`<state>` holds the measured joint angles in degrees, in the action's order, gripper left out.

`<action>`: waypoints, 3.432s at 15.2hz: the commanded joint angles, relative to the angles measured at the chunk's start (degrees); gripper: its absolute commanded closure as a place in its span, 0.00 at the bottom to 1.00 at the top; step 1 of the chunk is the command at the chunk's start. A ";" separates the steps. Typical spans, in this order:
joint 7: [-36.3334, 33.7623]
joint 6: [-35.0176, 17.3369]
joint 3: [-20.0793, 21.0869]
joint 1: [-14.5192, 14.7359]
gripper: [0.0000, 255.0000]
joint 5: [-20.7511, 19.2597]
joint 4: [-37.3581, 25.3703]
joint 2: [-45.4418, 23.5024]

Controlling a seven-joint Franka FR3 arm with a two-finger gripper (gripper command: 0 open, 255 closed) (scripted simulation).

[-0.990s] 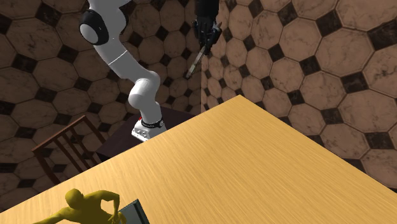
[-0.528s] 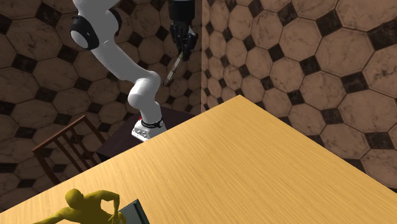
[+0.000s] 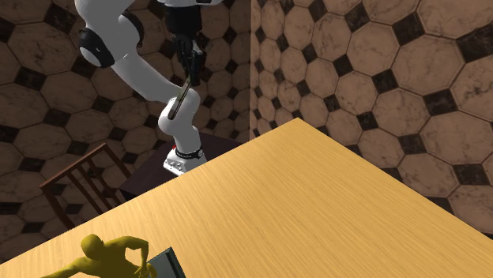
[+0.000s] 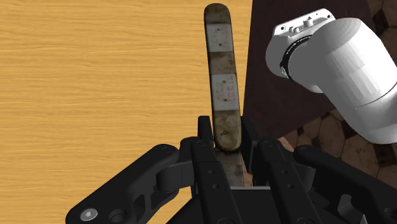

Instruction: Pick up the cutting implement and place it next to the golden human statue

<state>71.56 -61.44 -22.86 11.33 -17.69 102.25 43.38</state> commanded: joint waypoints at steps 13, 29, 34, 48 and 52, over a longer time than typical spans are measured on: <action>21.08 3.51 -16.19 1.24 1.00 -14.15 -10.03 1.39; 31.05 -0.61 -26.77 2.80 1.00 -21.97 -10.78 3.82; 29.60 -3.38 -26.62 1.20 1.00 -22.83 -5.02 6.74; 26.56 -10.70 -28.34 -2.23 1.00 -25.98 8.76 13.50; 25.88 -12.72 -29.29 -3.03 1.00 -27.08 12.19 15.10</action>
<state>97.68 -73.61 -51.99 8.64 -44.47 113.33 57.94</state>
